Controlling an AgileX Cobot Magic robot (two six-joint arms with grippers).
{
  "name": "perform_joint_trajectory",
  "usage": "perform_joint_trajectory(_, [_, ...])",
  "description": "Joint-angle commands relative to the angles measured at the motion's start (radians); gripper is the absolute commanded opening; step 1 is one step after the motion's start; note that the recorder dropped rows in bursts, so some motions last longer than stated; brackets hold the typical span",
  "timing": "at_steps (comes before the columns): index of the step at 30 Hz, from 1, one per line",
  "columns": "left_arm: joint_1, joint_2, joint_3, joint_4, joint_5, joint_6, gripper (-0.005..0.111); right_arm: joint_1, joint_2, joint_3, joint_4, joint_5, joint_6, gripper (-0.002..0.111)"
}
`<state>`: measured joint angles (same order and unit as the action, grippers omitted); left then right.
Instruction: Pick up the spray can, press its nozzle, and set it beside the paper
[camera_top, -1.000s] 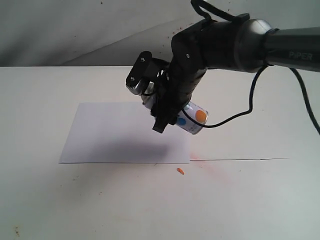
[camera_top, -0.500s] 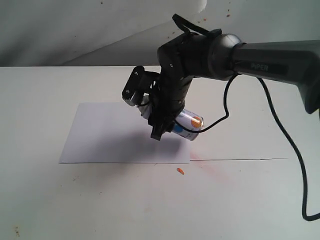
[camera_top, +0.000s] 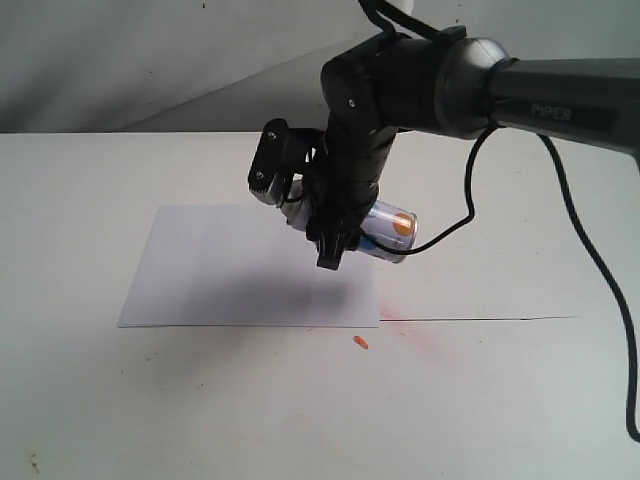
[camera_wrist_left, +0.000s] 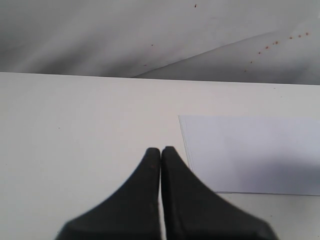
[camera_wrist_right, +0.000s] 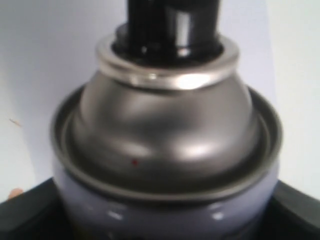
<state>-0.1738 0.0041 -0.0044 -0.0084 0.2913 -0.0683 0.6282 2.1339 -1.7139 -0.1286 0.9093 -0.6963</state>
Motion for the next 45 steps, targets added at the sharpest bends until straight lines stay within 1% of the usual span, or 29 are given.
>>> perform_joint_trajectory(1, [-0.005, -0.004, 0.004, 0.000, -0.007, -0.001, 0.002, -0.003, -0.004, -0.009, -0.002, -0.108, -0.147, 0.000])
perform_joint_trajectory(3, [-0.005, -0.004, 0.004, 0.000, -0.007, -0.001, 0.002, -0.003, 0.002, -0.009, -0.002, -0.146, -0.191, 0.000])
perform_joint_trajectory(6, [-0.005, -0.004, 0.004, 0.000, -0.007, -0.001, 0.002, -0.003, 0.016, -0.009, 0.006, -0.170, -0.193, 0.000])
perform_joint_trajectory(11, [-0.005, -0.004, 0.004, 0.000, -0.007, -0.001, 0.002, -0.003, 0.040, -0.009, 0.043, -0.162, -0.193, 0.000])
perform_joint_trajectory(28, [-0.005, -0.004, 0.004, 0.000, -0.007, -0.001, 0.002, 0.000, 0.042, -0.009, 0.040, -0.131, -0.187, 0.000])
perform_joint_trajectory(30, [-0.005, -0.004, 0.004, 0.049, -0.013, -0.001, 0.002, 0.000, 0.038, -0.009, 0.040, -0.131, -0.187, 0.000])
perform_joint_trajectory(31, [-0.005, -0.004, 0.004, 0.070, -0.059, -0.008, 0.002, 0.000, 0.036, -0.009, 0.043, -0.131, -0.187, 0.000])
perform_joint_trajectory(32, [-0.005, -0.004, 0.004, 0.036, -0.130, -0.018, 0.002, 0.000, 0.034, -0.009, 0.043, -0.131, -0.187, 0.000])
perform_joint_trajectory(33, [-0.005, -0.004, 0.004, -0.042, -0.222, -0.043, 0.002, 0.000, 0.034, -0.009, 0.043, -0.131, -0.187, 0.000])
perform_joint_trajectory(35, [-0.005, -0.004, 0.004, -0.200, -0.361, -0.089, 0.002, 0.000, 0.035, -0.009, 0.043, -0.135, -0.187, 0.000])
perform_joint_trajectory(36, [-0.005, -0.004, 0.004, -0.224, -0.404, -0.089, 0.002, 0.000, 0.035, -0.009, 0.043, -0.135, -0.187, 0.000])
perform_joint_trajectory(38, [-0.005, -0.004, 0.004, -0.214, -0.445, -0.089, 0.002, 0.000, 0.035, -0.009, 0.043, -0.132, -0.187, 0.000])
perform_joint_trajectory(43, [-0.005, -0.004, 0.004, -0.214, -0.469, -0.089, 0.002, 0.000, 0.035, -0.009, 0.043, -0.124, -0.187, 0.000])
perform_joint_trajectory(44, [-0.005, -0.004, 0.004, -0.220, -0.488, -0.113, 0.002, 0.000, 0.035, -0.009, 0.043, -0.122, -0.187, 0.000])
perform_joint_trajectory(45, [-0.005, -0.004, 0.004, -0.222, -0.508, -0.174, 0.002, 0.000, 0.035, -0.009, 0.043, -0.120, -0.187, 0.000])
